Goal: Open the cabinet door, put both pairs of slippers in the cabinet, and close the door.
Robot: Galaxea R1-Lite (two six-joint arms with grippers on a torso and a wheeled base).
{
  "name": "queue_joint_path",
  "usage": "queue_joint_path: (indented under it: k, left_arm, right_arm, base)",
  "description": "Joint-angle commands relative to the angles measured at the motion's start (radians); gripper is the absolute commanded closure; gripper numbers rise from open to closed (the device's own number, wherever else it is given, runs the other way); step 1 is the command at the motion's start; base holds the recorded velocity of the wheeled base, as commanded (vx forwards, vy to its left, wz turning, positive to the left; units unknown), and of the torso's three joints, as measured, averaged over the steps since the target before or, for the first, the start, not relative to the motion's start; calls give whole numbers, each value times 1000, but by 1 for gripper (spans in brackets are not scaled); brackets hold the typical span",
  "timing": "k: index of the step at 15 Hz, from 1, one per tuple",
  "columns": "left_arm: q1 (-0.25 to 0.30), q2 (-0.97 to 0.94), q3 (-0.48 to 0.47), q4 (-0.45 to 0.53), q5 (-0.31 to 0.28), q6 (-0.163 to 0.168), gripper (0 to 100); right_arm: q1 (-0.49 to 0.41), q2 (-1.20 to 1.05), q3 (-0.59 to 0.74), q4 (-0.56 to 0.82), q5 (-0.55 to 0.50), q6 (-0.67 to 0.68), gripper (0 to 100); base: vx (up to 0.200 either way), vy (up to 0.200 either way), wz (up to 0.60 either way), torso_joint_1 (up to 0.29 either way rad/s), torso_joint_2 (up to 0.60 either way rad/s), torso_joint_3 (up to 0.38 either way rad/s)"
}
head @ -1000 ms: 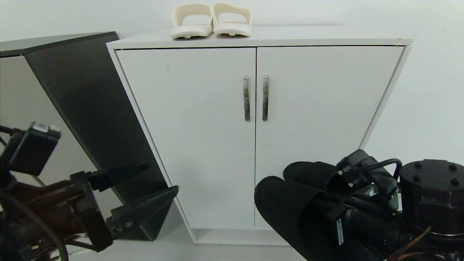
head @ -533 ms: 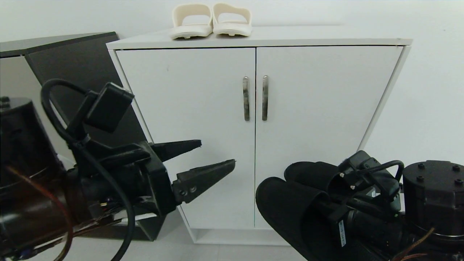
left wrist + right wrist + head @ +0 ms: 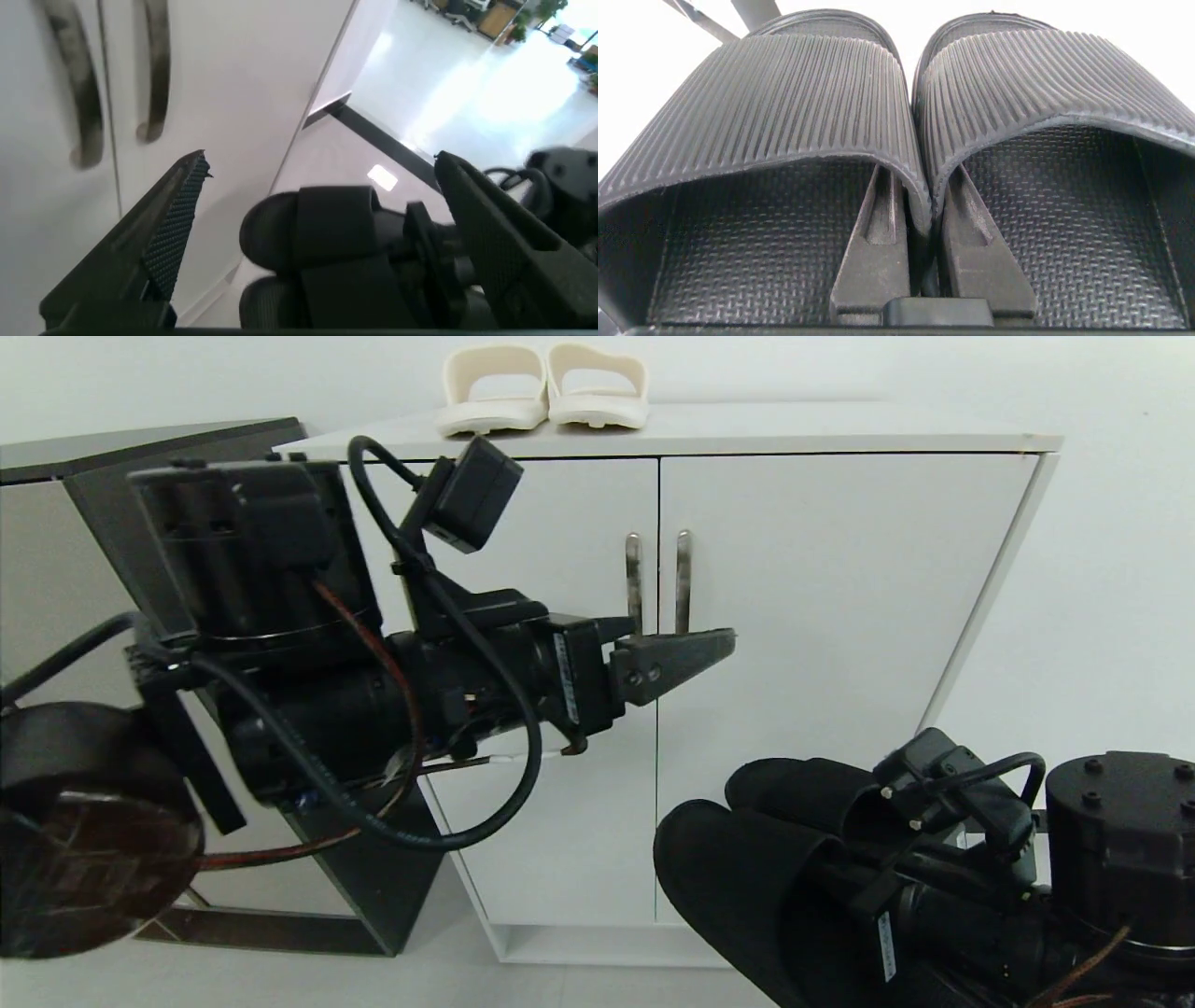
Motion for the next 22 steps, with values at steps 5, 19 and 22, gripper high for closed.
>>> queue_joint_path:
  k: [5,19,22]
  left_arm:
    - [16,99,-201,110,-124,-11,0]
    - [71,240,-356,167,-42,12,0]
    - [71,280,-389,169,-42,14,0]
  right_arm:
    - [1,-7,-1,1,-1,-2,100]
    - [1,9,-3,1,-1,0,100]
    - [1,9,-1,1,-1,0,100]
  base:
    - [0,0,0,0,0,0]
    - [0,0,0,0,0,0]
    - [0,0,0,0,0,0]
